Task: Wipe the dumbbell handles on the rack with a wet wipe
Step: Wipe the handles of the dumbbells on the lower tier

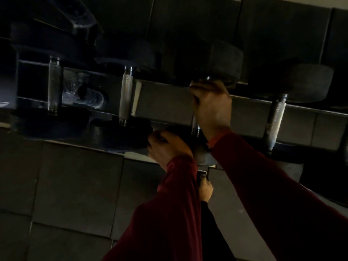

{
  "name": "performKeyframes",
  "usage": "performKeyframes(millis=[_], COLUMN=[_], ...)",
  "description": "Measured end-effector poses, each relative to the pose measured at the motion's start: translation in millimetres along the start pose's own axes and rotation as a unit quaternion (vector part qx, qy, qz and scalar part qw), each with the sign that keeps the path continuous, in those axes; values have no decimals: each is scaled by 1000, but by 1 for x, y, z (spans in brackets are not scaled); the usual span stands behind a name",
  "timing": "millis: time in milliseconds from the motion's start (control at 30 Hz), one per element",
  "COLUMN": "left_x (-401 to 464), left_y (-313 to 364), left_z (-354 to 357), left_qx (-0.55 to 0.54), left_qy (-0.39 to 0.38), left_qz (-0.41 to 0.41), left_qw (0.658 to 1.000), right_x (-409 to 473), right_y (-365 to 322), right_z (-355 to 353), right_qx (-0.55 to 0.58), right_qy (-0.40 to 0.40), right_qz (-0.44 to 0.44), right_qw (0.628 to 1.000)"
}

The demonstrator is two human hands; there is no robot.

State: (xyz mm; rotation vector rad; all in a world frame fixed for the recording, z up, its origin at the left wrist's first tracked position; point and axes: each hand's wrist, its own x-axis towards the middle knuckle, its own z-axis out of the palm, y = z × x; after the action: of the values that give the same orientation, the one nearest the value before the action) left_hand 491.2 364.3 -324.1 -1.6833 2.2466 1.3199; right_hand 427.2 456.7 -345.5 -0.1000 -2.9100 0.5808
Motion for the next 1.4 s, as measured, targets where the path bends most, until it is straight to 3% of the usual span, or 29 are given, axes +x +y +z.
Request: performKeyframes(millis=[67, 133, 200, 300, 400, 500, 600, 700, 767, 933, 1033, 1100, 1233, 1400], left_x=[0, 0, -1, 0, 0, 1, 2, 1, 1, 2, 2, 2, 1, 1], left_y=[1, 0, 0, -1, -1, -2, -2, -1, -1, -4, -4, -3, -3, -2], left_z=[0, 1, 1, 0, -1, 2, 1, 0, 0, 2, 2, 1, 0, 1], left_qx=[2, 1, 3, -7, -4, -1, 0, -1, -3, 0, 3, 2, -4, -8], left_qy=[1, 3, 2, -2, -1, 5, 4, 1, 1, 7, 6, 4, 0, 5], left_qz=[-5, 2, 8, 4, 8, 17, 12, 16, 14, 13, 16, 16, 16, 19], left_qw=[1000, 1000, 1000, 1000, 1000, 1000, 1000, 1000, 1000, 1000, 1000, 1000, 1000, 1000], right_x=[8, 12, 8, -5, -1, 14, 16, 14, 16, 22, 21, 4, -24, -32], right_y=[-6, -4, 1, 5, 5, 15, 38, 42, 26, 22, 29, 31, 29, 36], right_z=[6, 7, -1, -15, -29, -25, -2, -1, -18, -24, -26, -25, -28, -27], right_qx=[-33, -43, 2, 150, 295, 359, 405, 437, 443, 333, 300, 273, 341, 219], right_qy=[-61, -59, -22, 94, 113, 39, 3, -2, -24, -21, -34, -95, -118, -231], right_qz=[-14, -25, -15, 87, 261, 430, 506, 537, 521, 470, 473, 446, 440, 383], right_qw=[998, 997, 1000, 980, 912, 827, 762, 722, 729, 817, 828, 847, 823, 867])
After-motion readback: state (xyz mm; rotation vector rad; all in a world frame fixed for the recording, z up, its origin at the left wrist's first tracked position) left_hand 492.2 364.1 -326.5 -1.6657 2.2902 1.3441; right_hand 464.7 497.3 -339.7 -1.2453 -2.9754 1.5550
